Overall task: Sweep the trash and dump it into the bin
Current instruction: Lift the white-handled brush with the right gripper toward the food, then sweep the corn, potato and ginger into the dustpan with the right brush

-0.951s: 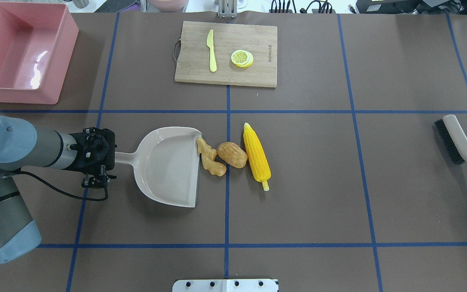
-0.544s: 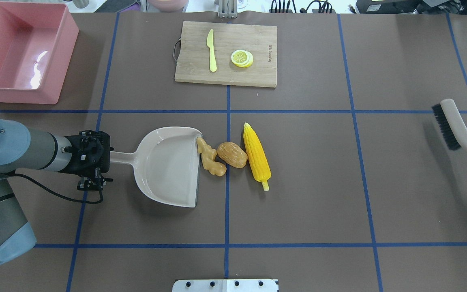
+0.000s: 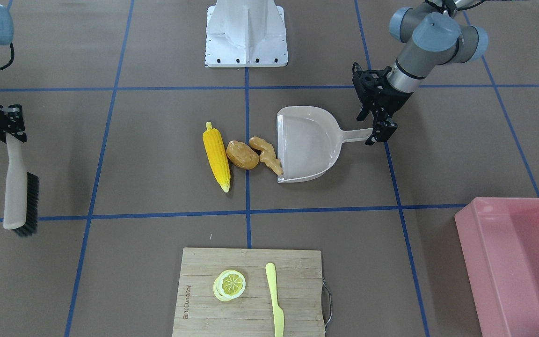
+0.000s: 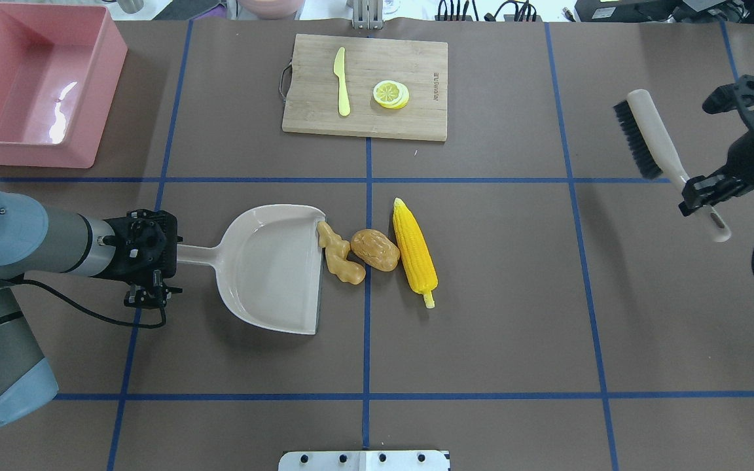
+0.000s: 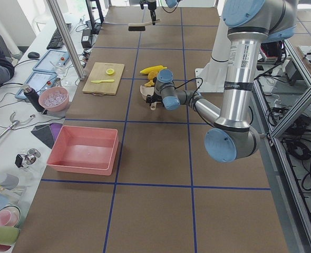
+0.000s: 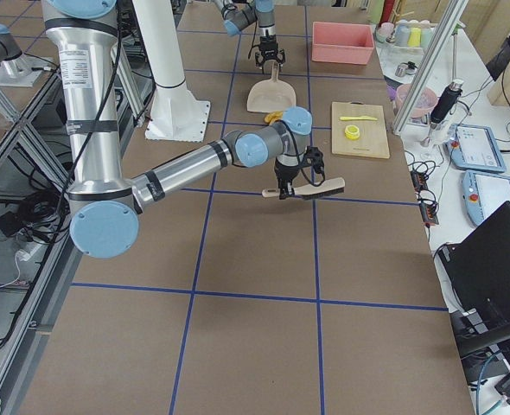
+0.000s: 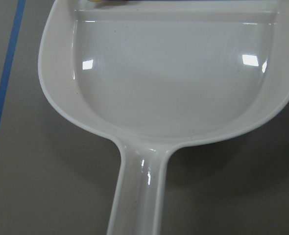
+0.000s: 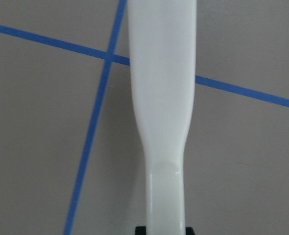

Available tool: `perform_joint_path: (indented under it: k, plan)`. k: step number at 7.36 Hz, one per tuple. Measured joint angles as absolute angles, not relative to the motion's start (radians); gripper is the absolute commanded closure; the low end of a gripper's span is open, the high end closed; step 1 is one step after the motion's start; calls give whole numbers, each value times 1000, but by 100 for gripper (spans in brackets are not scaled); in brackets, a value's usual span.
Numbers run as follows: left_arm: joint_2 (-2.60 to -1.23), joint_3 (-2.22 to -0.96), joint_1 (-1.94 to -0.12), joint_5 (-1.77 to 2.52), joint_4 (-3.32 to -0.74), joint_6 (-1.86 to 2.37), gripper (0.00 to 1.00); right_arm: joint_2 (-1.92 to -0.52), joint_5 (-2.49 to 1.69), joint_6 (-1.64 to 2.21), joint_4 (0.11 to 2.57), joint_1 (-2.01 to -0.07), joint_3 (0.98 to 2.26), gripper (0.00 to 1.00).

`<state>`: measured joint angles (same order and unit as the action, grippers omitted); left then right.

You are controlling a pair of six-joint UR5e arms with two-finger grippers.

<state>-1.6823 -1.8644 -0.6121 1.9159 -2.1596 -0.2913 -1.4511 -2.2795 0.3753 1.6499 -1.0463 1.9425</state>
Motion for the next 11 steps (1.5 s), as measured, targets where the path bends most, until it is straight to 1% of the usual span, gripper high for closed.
perform_joint_path:
  k: [2, 4, 8, 11]
  plan:
    - [-1681, -1867, -613, 1916, -2158, -289, 9, -1334, -2299, 408, 1691, -957, 1920, 100]
    - [-1681, -1871, -613, 1916, -2159, -287, 9, -1243, -2298, 530, 1721, -891, 1903, 100]
    - [-1677, -1871, -615, 1916, -2164, -287, 9, -1145, -2271, 901, 1737, -773, 1902, 100]
    - [-1671, -1871, -616, 1916, -2162, -284, 9, -1101, -2206, 1033, 1731, -655, 1907, 100]
